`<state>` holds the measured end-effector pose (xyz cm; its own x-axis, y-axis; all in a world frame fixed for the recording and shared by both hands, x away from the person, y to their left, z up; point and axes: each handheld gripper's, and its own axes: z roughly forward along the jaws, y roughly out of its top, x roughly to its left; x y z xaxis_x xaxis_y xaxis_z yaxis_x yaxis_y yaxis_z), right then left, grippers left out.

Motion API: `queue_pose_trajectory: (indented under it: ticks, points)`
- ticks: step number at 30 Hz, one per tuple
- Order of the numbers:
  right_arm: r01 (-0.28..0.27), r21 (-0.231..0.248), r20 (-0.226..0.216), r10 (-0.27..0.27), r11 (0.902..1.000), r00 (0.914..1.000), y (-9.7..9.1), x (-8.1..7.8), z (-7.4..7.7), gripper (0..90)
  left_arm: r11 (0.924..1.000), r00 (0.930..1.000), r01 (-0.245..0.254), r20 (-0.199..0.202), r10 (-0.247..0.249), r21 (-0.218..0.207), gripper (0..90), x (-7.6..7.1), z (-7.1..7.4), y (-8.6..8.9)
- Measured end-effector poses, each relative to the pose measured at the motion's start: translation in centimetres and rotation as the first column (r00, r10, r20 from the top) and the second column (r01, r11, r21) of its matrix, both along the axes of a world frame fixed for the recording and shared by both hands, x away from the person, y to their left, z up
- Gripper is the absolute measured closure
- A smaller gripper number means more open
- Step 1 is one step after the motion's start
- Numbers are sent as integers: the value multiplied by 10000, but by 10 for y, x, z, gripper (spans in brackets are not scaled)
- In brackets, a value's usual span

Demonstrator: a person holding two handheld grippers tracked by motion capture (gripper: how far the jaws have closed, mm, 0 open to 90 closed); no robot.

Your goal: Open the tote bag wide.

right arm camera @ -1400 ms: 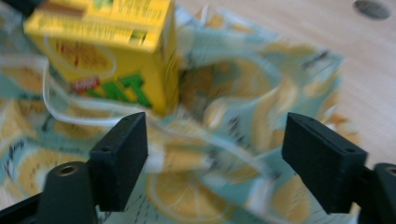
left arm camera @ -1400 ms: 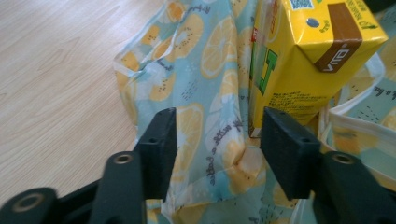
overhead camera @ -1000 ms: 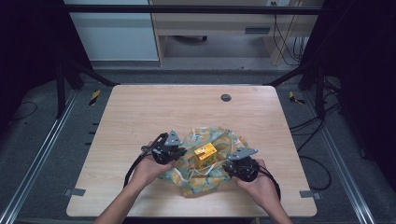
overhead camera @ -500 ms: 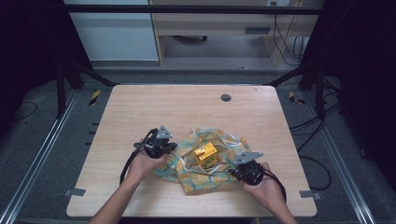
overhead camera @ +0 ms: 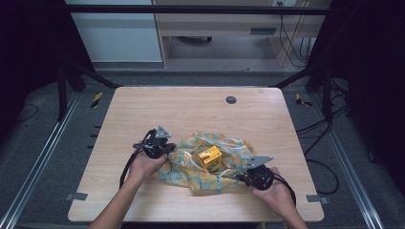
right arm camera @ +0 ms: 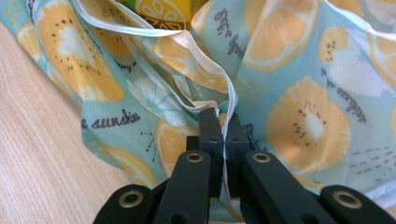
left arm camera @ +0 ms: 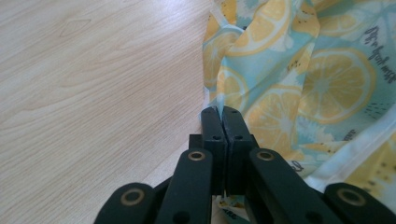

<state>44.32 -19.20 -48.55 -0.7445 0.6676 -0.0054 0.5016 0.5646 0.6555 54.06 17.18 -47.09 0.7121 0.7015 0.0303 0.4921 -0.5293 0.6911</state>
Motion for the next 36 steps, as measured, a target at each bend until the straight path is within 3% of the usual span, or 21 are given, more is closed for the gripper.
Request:
queue_pose_trajectory:
  ticks: [14, 18, 29, 34, 36]
  points:
    - [11, -94, -9, -12, 10000, 10000, -2, -1, -4, 900, 9991, 9990, -431, -97, 430, -39, 895, 1, -6, 11]
    - [33, -75, -79, -34, 10000, 10000, -2, -2, -5, 900, 9994, 9994, -347, 2, 347, -22, 895, -1, -6, 13]
    - [15, -46, -49, -15, 10000, 10000, -3, -1, -6, 900, 9983, 9982, -571, -212, 570, -68, 894, -1, -9, 16]
    - [30, 83, 14, -30, 10000, 10000, -5, -2, -6, 898, 9986, 9987, -502, 82, 504, -178, 872, -7, -6, 17]
    - [-20, 433, 110, 15, 9991, 9999, -6, -3, -6, 876, 9974, 9978, -588, 286, 600, -420, 818, -10, -3, 18]
